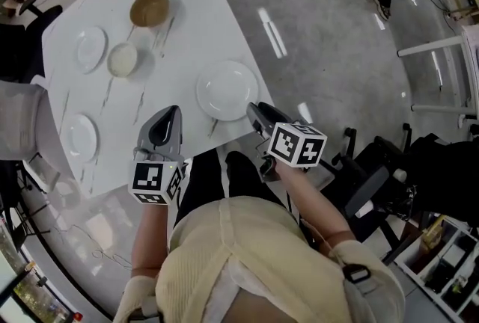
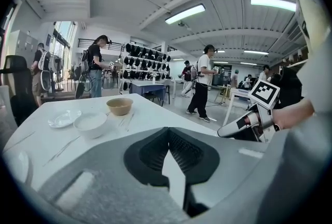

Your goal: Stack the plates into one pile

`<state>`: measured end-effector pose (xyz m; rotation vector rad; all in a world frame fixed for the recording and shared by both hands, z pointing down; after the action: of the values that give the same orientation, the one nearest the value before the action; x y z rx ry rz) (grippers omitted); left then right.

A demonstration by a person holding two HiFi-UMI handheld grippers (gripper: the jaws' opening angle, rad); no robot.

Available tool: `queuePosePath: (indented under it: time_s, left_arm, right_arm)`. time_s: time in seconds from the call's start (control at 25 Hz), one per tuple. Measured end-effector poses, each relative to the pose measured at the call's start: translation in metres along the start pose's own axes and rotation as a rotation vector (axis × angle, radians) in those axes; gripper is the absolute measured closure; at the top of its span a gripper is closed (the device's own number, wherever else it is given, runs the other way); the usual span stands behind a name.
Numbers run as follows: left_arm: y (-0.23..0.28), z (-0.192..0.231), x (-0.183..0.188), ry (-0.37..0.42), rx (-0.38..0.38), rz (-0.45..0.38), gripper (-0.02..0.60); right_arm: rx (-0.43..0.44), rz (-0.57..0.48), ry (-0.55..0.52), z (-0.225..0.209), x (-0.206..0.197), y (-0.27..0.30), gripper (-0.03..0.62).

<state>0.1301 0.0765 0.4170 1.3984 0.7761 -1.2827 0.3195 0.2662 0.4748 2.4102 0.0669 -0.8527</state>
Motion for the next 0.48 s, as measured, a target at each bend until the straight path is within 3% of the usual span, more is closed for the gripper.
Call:
queuePosePath:
  time_s: [0.48]
  left_arm:
    - [0.035,0.017,0.005,0.005,-0.141,0.003,0.580]
  right_arm:
    - [-0.102,-0.037,0.074,0.001,0.002,0.010,0.457]
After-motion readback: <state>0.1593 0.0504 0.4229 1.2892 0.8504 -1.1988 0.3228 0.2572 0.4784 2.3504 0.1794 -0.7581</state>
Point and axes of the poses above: the fingertips, and each gripper's own axes: y forward along the fingers, z to its left, x out of its top, the point moved 9 cm from there along -y, backward along the fingers, and after that the axes turned 9 degrees about -z, right-handed, at the moved point
